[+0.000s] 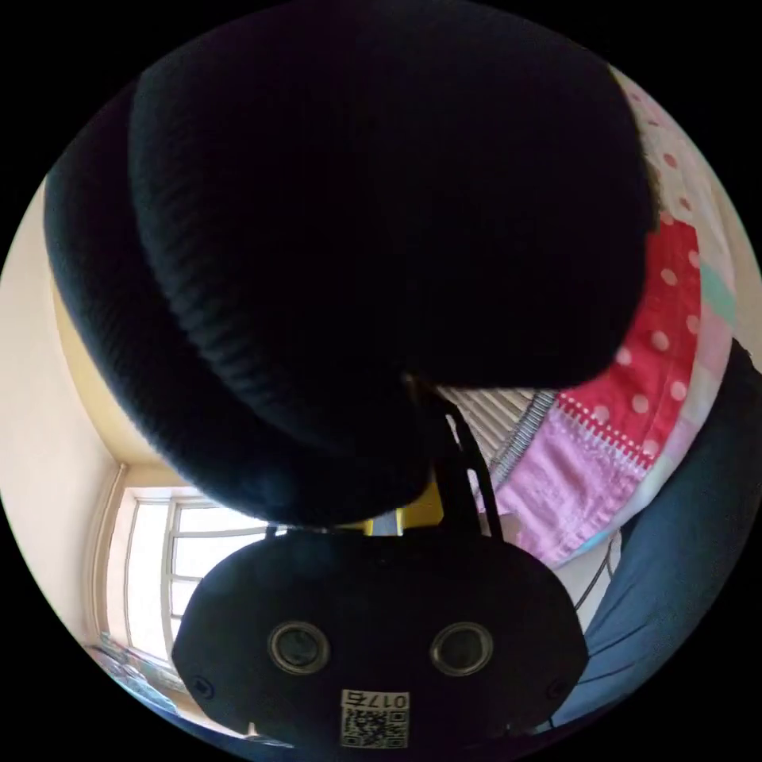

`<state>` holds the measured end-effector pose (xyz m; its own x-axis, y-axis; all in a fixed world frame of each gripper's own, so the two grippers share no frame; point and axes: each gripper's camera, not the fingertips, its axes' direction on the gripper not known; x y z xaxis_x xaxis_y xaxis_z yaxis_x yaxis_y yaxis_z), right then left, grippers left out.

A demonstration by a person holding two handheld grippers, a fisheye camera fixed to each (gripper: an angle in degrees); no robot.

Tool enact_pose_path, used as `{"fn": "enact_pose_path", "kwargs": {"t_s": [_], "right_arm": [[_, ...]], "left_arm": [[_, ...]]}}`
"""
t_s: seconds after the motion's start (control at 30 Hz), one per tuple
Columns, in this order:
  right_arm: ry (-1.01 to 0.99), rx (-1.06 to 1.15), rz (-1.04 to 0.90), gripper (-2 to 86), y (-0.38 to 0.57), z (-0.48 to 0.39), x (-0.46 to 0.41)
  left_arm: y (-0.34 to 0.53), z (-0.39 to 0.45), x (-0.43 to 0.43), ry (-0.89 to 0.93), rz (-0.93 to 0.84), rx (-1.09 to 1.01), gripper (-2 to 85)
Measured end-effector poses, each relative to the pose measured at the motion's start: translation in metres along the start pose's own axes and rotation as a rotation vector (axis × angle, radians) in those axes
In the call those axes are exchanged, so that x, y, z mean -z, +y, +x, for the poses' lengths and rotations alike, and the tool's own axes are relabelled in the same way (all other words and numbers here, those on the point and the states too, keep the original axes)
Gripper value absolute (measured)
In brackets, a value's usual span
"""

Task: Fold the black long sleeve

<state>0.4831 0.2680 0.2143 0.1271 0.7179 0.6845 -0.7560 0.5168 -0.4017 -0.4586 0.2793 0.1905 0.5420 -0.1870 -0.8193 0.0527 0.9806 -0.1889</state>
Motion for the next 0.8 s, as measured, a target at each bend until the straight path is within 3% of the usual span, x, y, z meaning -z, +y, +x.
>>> {"fn": "enact_pose_path", "kwargs": {"t_s": [0.17, 0.27, 0.33, 0.4, 0.53, 0.63, 0.8], "right_arm": [[0.014, 0.576, -0.101, 2.9, 0.037, -0.134, 0.007], [0.354, 0.758, 0.045, 3.1, 0.058, -0.162, 0.024], [0.615, 0.711, 0.193, 3.2, 0.057, -0.148, 0.041], [0.681, 0.652, 0.224, 3.2, 0.051, -0.129, 0.054], [0.483, 0.57, 0.184, 3.1, 0.043, -0.114, 0.068], [0.52, 0.564, 0.175, 3.1, 0.041, -0.137, 0.055], [0.487, 0.746, 0.149, 3.1, 0.028, -0.235, 0.016]], "left_arm": [[0.009, 0.002, 0.021, 0.065, 0.103, -0.054, -0.4], [0.012, -0.001, 0.019, 0.054, 0.09, -0.051, -0.1], [0.014, -0.004, 0.015, 0.075, 0.077, -0.047, 0.4], [0.016, -0.006, 0.011, 0.1, 0.079, -0.038, 1.4], [0.02, -0.006, 0.006, 0.113, 0.084, -0.033, 2.8], [0.018, -0.007, 0.006, 0.102, 0.078, -0.027, 2.5], [0.014, -0.007, 0.014, 0.081, 0.084, -0.019, 2.1]]}}
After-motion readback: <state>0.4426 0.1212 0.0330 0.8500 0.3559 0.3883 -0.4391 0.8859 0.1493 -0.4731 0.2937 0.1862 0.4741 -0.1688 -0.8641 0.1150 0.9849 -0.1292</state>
